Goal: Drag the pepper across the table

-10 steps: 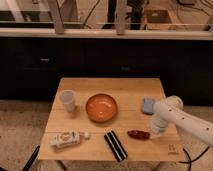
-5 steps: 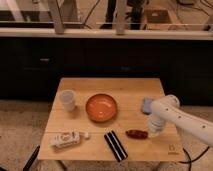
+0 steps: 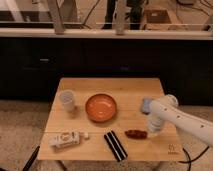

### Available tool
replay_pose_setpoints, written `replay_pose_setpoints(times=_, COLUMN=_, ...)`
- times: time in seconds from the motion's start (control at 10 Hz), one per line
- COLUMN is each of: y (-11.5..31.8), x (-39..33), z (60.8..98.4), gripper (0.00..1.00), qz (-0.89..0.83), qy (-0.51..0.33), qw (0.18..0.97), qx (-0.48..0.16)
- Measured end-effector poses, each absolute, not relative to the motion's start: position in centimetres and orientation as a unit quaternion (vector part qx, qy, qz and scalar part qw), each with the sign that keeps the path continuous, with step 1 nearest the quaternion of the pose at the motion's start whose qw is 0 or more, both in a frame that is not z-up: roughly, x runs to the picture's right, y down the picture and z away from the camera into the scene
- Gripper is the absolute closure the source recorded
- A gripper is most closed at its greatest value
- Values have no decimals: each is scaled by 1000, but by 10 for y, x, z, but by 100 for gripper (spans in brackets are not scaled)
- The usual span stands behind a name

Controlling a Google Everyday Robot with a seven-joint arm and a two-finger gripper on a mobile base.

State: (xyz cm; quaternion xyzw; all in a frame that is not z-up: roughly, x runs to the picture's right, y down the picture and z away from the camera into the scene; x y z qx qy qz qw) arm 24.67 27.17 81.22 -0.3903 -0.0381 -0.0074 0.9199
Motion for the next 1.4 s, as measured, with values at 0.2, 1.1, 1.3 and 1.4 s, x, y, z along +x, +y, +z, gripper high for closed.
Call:
replay_pose_setpoints(times=0.2, y=271, x=247, z=812, gripper=100, qz=-6, qy=-39, qw=920, qx=-389)
replay_pose_setpoints(times=1.1, y=262, x=223, z=819, gripper=100, qz=-16, qy=-36, qw=917, qx=-398)
replay_pose_setpoints(times=1.3, y=260, x=214, z=821, gripper=100, qz=-19, qy=-38, qw=915, qx=-402)
replay_pose_setpoints(times=1.4, y=259, x=210, z=822, gripper=100, qz=-20, qy=-39, qw=915, qx=-402)
